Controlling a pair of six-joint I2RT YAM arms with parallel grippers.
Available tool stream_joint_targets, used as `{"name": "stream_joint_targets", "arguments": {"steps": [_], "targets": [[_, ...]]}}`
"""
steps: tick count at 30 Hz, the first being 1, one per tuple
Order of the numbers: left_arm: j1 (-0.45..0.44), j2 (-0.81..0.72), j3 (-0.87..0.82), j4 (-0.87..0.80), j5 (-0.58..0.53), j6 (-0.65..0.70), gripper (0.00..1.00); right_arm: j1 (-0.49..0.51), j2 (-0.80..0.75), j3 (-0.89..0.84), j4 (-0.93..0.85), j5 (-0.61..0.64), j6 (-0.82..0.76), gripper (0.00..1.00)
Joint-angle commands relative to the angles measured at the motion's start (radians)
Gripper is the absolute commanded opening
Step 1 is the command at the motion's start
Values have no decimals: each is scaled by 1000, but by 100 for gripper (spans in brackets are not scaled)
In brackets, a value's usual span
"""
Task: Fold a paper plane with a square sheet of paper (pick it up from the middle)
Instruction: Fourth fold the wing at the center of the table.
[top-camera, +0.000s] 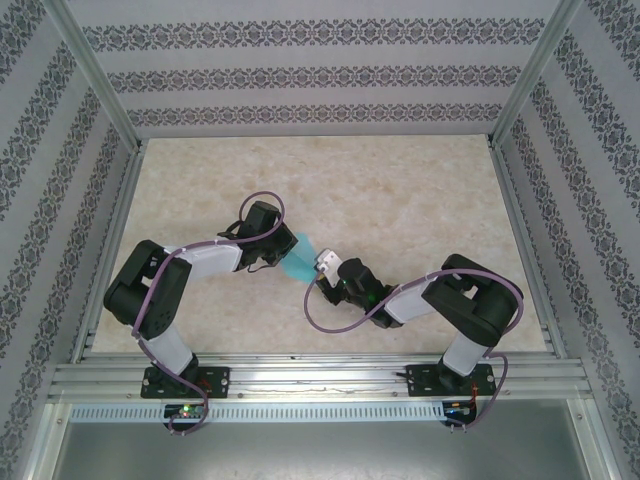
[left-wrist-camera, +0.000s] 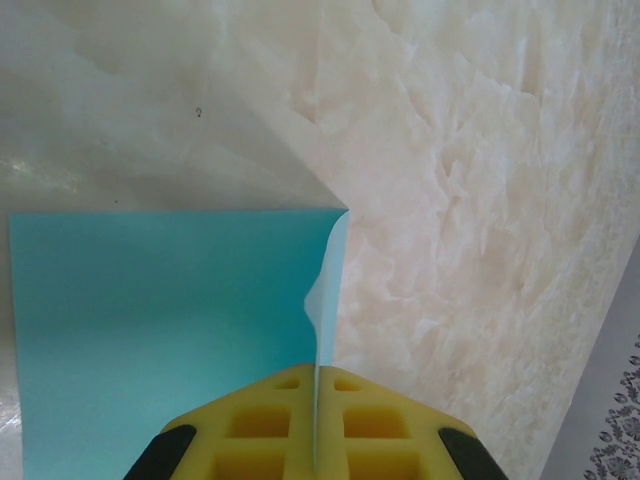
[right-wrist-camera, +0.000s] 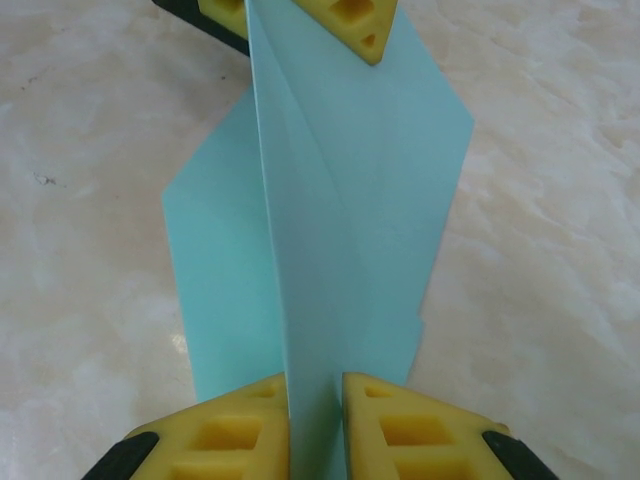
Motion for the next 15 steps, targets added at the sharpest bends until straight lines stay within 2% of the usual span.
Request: {"name": "stream_joint_targets", "arguments": {"steps": [1,13,15], "targets": [[6,-13,-15,10,-13,-4,0,1,-29,-23,3,-17,26,20],[5,-3,-11,10,-1,-3,0,6,-32,-10,16,-27,39,22],[6,-4,-8,5,-1,-1,0,5,-29,-7,13,-36,39,18]]}}
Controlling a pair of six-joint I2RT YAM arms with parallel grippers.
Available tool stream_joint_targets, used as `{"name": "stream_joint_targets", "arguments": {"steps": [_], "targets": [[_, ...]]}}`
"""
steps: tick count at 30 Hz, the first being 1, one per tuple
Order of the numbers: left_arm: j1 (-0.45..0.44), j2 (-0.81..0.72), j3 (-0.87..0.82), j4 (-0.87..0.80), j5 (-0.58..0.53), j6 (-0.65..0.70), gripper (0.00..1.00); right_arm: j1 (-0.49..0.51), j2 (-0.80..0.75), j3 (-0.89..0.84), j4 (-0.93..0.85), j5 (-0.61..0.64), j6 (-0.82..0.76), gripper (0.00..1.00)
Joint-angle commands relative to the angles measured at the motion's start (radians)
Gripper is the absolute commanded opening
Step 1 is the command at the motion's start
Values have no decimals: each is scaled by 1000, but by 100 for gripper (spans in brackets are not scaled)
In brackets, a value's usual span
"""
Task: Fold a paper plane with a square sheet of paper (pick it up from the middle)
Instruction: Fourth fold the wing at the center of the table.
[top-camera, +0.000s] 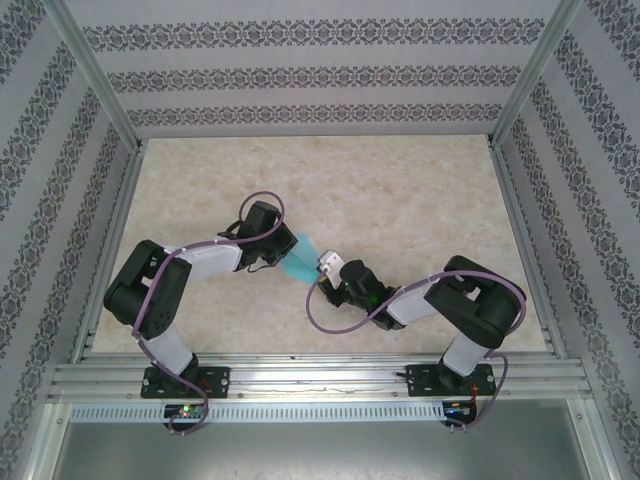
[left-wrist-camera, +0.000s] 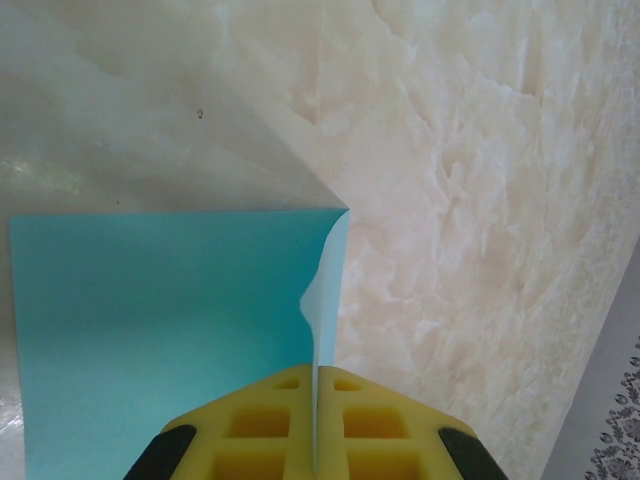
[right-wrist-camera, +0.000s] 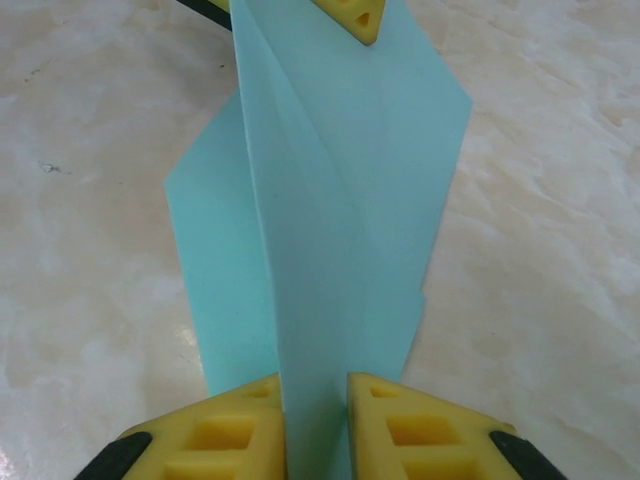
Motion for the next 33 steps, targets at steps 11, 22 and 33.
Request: {"name": "stream_joint_targets", "arguments": {"steps": [11,22,33], "targets": [[5,-2,-1,3,-1,2,0,5,-3,20,19,-25,20,18],[5,-24,-18,2,-16,-4,15,4,10,15,32,-45,47,8],[23,-127,-85,-35,-76,-10,46,0,78,20,70,-43,119,8]]}}
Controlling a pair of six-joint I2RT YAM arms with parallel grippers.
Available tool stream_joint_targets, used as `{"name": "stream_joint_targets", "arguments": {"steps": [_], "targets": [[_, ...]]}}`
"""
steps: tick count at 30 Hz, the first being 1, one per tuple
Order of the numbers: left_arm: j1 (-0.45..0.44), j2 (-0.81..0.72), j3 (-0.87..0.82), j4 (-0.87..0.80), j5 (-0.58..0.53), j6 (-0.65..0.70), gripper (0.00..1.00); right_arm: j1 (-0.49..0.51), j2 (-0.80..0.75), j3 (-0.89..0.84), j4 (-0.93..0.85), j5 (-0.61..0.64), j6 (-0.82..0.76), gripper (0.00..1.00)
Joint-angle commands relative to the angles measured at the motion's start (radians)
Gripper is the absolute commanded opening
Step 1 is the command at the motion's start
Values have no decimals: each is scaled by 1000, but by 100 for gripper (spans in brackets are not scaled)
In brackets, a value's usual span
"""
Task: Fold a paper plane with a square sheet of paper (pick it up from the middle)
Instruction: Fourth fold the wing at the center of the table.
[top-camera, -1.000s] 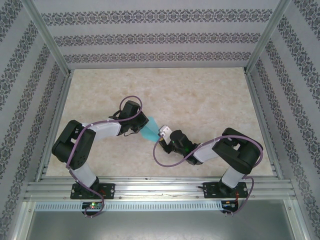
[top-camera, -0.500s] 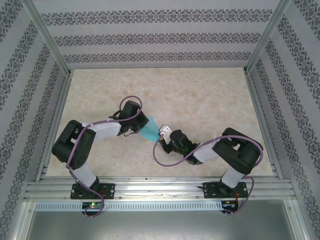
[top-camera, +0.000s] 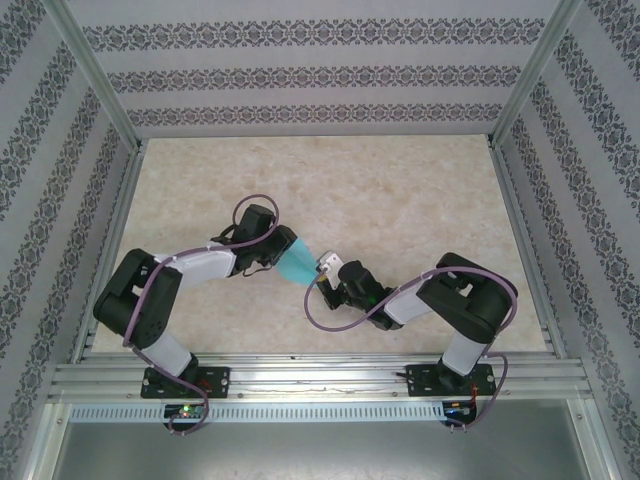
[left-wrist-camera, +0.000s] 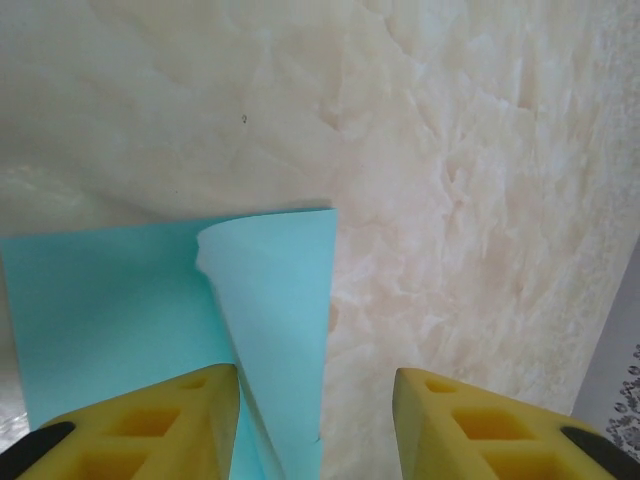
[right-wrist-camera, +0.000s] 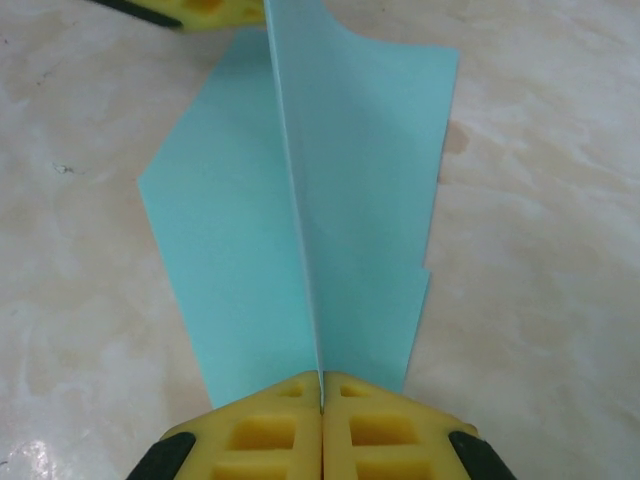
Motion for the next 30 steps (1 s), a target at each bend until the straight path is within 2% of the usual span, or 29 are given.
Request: {"name": "stream_joint_targets", "arguments": {"steps": [1,16,20,24,30], "targets": [[16,-41,-28,-27,-37,-6,46,0,28,18,34,-12,36,8],[24,-52,-41,-65,-44,-14,49,1,57,18,65,-6,63,10],[24,-28,-41,-59,-50,-41,47,1,48,22,65,-3,42,11],[28,17,-9,-26,-20,-51,39,1,49,25,60,-13,30,13],[32,54,2,-1,24,-52,15,1,32,33,50,-34,27,18]]}}
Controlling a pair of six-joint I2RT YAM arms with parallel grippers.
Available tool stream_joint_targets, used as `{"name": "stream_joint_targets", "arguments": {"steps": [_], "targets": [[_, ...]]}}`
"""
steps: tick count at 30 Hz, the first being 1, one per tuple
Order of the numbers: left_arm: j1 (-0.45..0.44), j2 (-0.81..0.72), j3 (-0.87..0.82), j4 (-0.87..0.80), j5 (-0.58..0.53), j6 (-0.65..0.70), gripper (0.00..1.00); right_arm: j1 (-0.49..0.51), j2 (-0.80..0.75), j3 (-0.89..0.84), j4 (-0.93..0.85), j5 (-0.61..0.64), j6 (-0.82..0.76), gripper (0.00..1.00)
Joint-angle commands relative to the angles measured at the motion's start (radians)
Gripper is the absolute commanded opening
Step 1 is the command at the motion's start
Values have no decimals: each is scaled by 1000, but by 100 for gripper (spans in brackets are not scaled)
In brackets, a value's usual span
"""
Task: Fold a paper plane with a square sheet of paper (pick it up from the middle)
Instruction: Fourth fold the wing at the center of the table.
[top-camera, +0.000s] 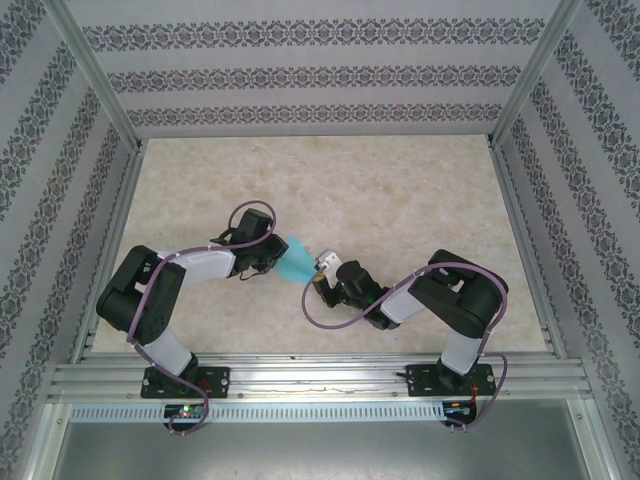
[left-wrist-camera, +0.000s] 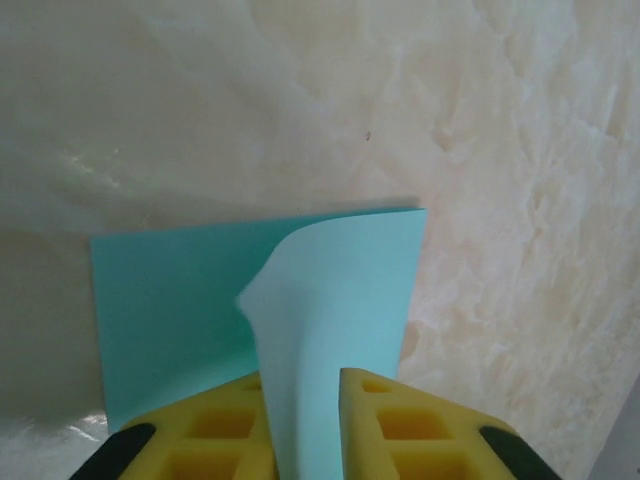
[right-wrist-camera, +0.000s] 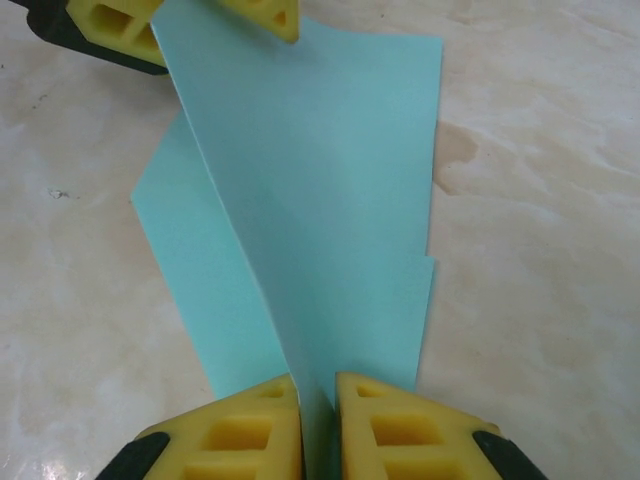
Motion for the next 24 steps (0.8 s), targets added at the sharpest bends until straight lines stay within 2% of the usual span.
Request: {"name": "stream_joint_targets", "arguments": {"steps": [1,8,12,18,22,24], "targets": [[12,5,15,29,20,-14,13,1,-17,18,-3,-27,-9,19],[12,-12,0,34,7,-17,4,8,-20,38,-22,-15,-28,23],[12,-10,6,35,18,-14,2,11,-15,45,-29,7,-33,22],[13,-19,-3,37,8,-17,2,10,-14,39,-33,20,-26,14],[15,-27,-3,29,-4,-17,8,11,-8,35,-24,-4,-12,10],[19,-32,-4,27,-5,-15,8,11,-4,28,-8,23,7,9]]}}
